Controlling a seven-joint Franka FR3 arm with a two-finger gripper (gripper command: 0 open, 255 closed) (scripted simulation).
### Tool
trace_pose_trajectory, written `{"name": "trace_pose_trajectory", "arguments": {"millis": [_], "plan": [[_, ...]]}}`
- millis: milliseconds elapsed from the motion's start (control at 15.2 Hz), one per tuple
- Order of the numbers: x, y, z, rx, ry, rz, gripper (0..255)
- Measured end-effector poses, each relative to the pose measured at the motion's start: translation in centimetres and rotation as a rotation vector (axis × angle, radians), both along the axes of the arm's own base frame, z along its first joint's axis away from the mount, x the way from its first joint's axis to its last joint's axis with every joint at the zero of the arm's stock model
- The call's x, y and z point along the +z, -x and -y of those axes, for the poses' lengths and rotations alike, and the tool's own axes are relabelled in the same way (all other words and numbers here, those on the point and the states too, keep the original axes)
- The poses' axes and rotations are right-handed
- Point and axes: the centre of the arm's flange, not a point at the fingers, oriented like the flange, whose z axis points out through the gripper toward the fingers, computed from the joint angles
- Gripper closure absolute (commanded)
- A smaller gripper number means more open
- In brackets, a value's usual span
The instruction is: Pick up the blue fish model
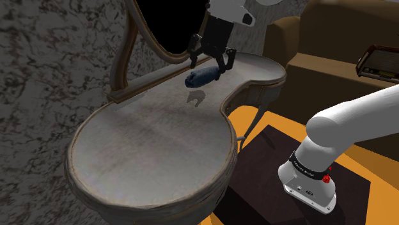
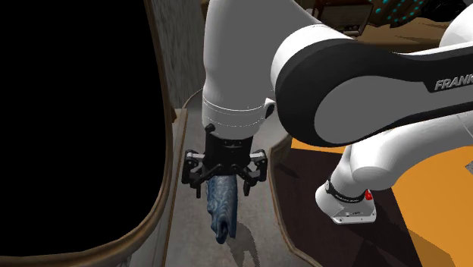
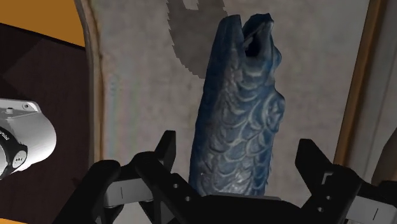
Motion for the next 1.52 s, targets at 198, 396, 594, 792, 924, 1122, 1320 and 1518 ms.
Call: {"name": "trace_pose_trajectory", "arguments": {"millis": [198,396,594,792,924,1122,1320,1518], "plan": [[-0.5,-0.1,0.2,-0.001,0.000,0.001,255],[-0.5,-0.1,0.1,0.000,-0.001,0.003,255],[-0.5,-0.1,0.1,-0.001,-0.001,0.003,255],[-0.5,-0.1,0.1,-0.001,-0.001,0.004,255],[0.0,-0.1,0.1,-0.001,0.000,0.001,255],[1.4,0.0,0.1,-0.001,0.000,0.000,255],[3.0,0.0,0.2,0.000,0.000,0.001,255],[4.5,-0.1,0.3,-0.001,0.000,0.000,255]]}}
